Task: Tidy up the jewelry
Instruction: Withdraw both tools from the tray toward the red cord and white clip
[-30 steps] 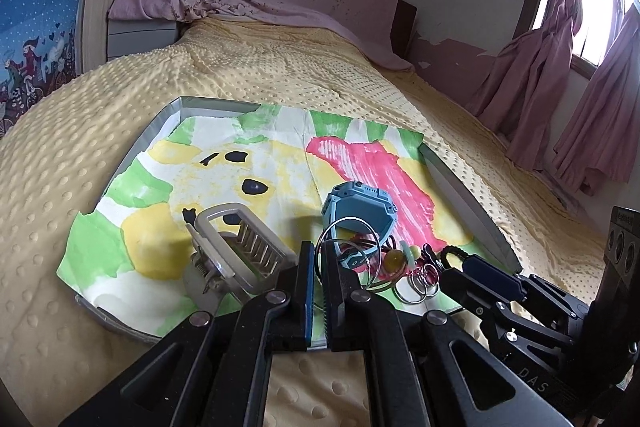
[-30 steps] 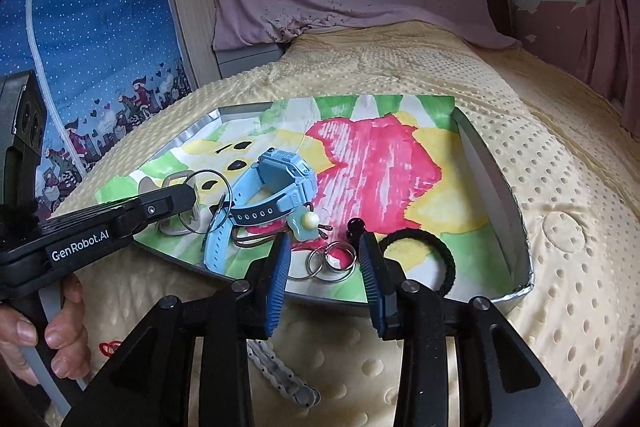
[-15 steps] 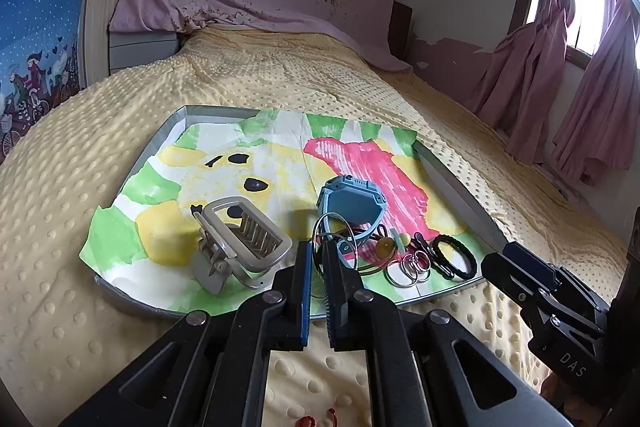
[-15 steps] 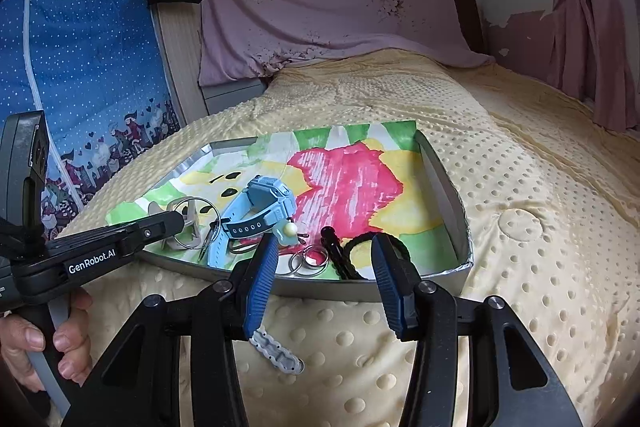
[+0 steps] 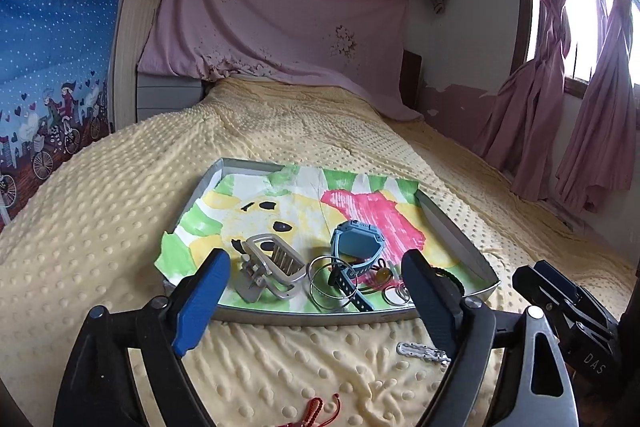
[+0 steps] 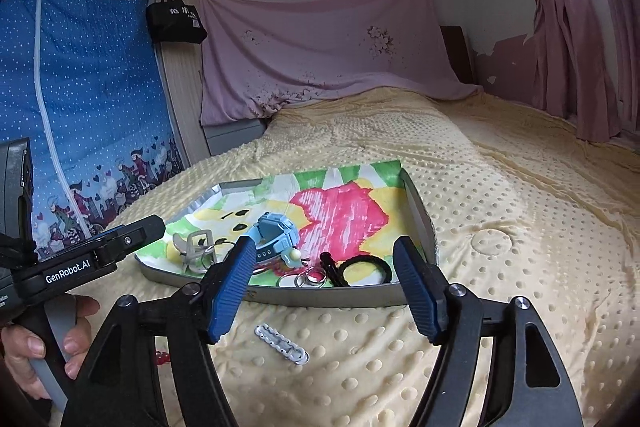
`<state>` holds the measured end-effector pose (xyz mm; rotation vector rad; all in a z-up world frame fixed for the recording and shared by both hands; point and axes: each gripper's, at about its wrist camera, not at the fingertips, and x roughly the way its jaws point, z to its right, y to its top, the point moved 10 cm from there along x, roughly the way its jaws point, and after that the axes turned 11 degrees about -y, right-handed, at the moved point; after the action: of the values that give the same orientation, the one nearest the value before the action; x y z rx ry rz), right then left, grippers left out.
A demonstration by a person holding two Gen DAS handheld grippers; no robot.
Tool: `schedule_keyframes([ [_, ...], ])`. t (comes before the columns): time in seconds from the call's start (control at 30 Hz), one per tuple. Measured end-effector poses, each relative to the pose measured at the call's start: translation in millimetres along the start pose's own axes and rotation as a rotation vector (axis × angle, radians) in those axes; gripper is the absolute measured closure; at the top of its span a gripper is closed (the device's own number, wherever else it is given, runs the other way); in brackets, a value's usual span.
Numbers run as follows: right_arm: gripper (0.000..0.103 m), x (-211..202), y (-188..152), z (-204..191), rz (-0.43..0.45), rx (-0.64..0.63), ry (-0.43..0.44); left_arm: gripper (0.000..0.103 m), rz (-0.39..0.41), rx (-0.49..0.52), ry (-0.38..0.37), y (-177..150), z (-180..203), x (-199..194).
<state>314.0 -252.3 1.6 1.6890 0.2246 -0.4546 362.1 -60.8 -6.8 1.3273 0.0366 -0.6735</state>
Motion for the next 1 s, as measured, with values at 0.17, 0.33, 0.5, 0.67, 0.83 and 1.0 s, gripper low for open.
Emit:
schedule_keyframes([
  [0.17,0.008,-33,7,3,0.062,0.029,0.011,0.0,0.083,0.028,0.01,3,5,-37],
  [0.33,0.002,-58,3,4,0.08,0.038,0.006,0.0,0.096,0.037,0.038,-5,1,-66],
  [0.5,0.002,-75,-10,4,0.072,0.022,-0.009,0.0,0.106,0.03,0.072,-21,-9,-91],
  [0.67,0.002,-89,-23,7,0.06,0.029,-0.022,0.0,0.105,0.024,0.096,-37,-17,-107],
  [0.83,0.002,-93,-33,5,0.041,0.007,-0.026,0.0,0.06,0.036,0.109,-54,-21,-107],
  [1.0,0.002,-81,-46,2,-0.026,-0.022,-0.027,0.0,-0.039,0.033,0.096,-79,-28,-91],
])
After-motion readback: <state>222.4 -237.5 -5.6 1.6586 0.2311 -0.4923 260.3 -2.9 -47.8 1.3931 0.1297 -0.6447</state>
